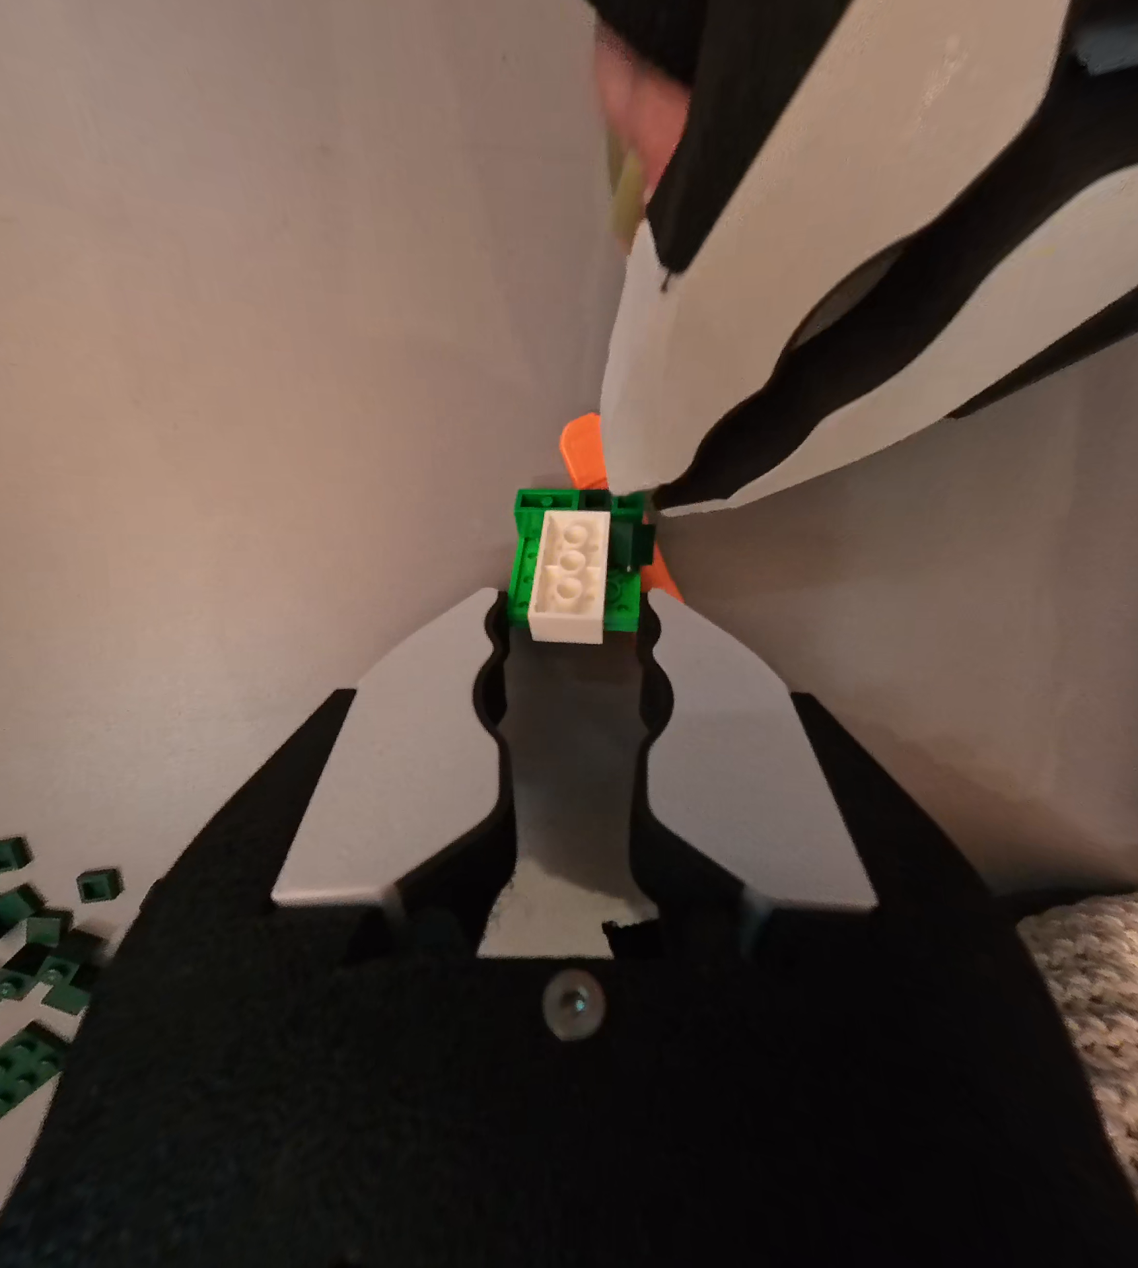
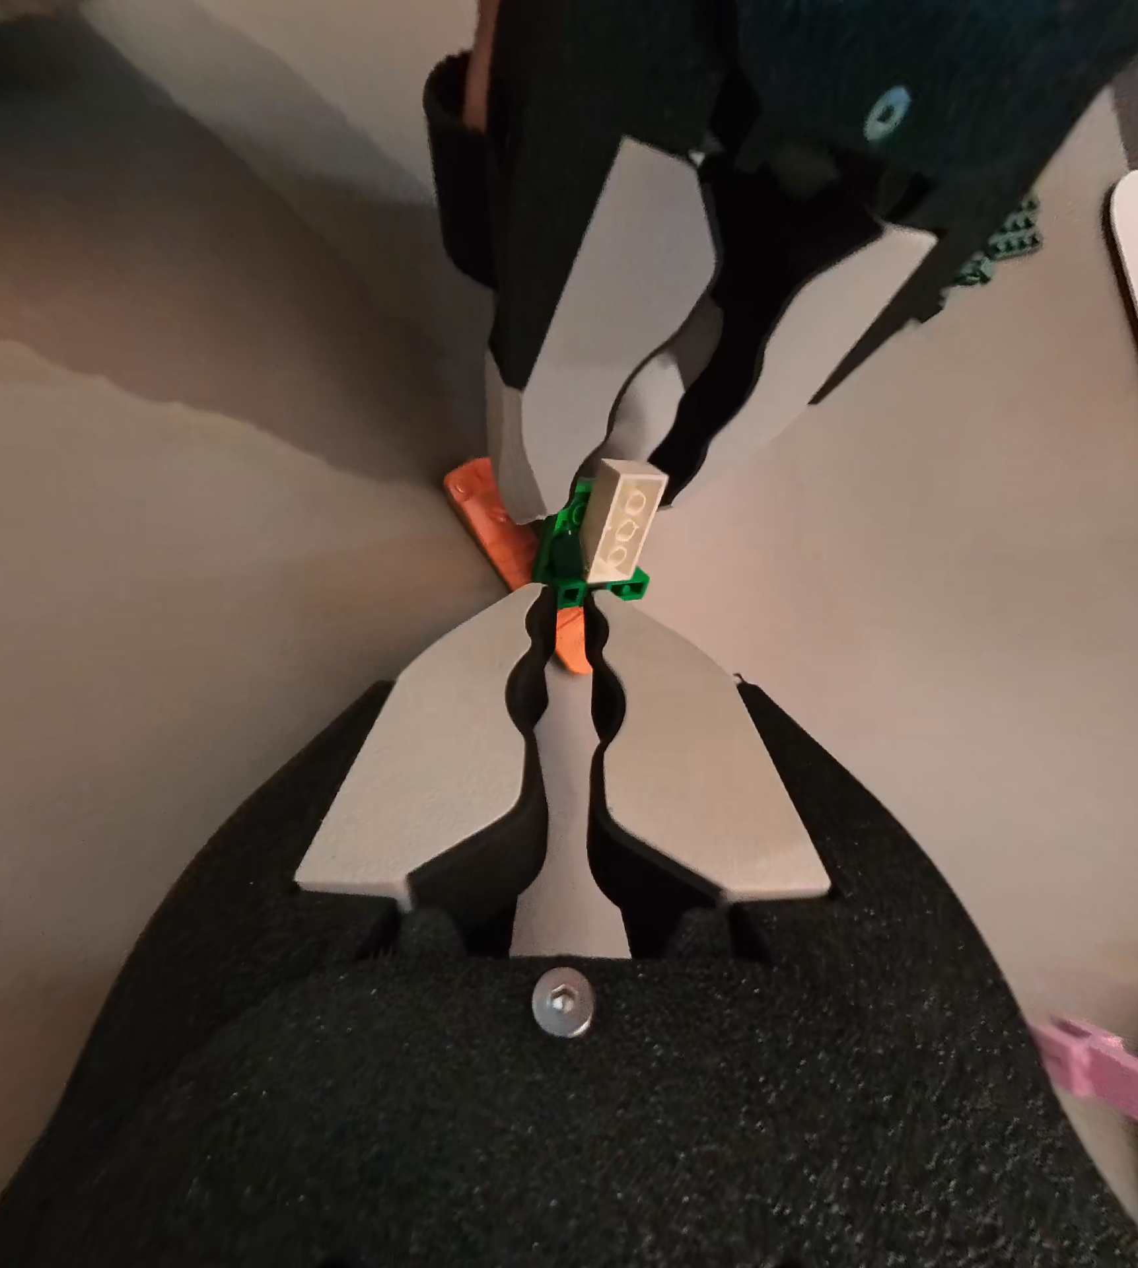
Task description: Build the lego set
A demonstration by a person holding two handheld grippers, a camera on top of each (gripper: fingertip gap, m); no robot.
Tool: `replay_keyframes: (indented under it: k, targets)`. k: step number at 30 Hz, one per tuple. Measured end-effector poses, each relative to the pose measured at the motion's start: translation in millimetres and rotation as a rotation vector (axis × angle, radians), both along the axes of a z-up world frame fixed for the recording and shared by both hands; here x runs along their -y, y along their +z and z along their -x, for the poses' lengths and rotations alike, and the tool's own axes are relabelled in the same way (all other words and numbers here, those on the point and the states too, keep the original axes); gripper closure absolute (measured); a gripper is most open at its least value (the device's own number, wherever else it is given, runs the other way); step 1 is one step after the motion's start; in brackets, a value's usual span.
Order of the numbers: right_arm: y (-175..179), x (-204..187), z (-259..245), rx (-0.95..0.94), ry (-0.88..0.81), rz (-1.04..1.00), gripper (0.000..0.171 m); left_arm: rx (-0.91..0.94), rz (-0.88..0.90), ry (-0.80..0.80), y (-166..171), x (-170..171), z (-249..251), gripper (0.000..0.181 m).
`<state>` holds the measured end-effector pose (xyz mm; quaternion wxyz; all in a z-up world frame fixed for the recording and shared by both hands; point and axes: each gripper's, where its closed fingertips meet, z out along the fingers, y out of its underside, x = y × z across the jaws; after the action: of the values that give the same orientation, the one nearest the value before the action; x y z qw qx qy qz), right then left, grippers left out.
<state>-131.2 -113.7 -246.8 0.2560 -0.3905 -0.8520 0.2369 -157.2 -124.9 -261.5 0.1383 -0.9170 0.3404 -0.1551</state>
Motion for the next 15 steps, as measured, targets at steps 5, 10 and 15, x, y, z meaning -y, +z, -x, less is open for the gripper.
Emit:
replay_keyframes:
  k: [5, 10, 15]
  targets:
    - [1.1, 5.5, -0.2, -0.093, -0.048, 0.097, 0.164, 0.005, 0.004, 0.004, -0.9, 0.1, 0.8, 0.146]
    - [3.8, 5.1, 4.5, -0.158, -0.079, 0.094, 0.166, 0.006, 0.01, 0.006, -1.7, 0.8, 1.3, 0.146]
    - [3.0, 6.2, 8.0, -0.17, -0.077, 0.081, 0.167, 0.004, 0.011, 0.006, -2.1, 0.9, 1.4, 0.146]
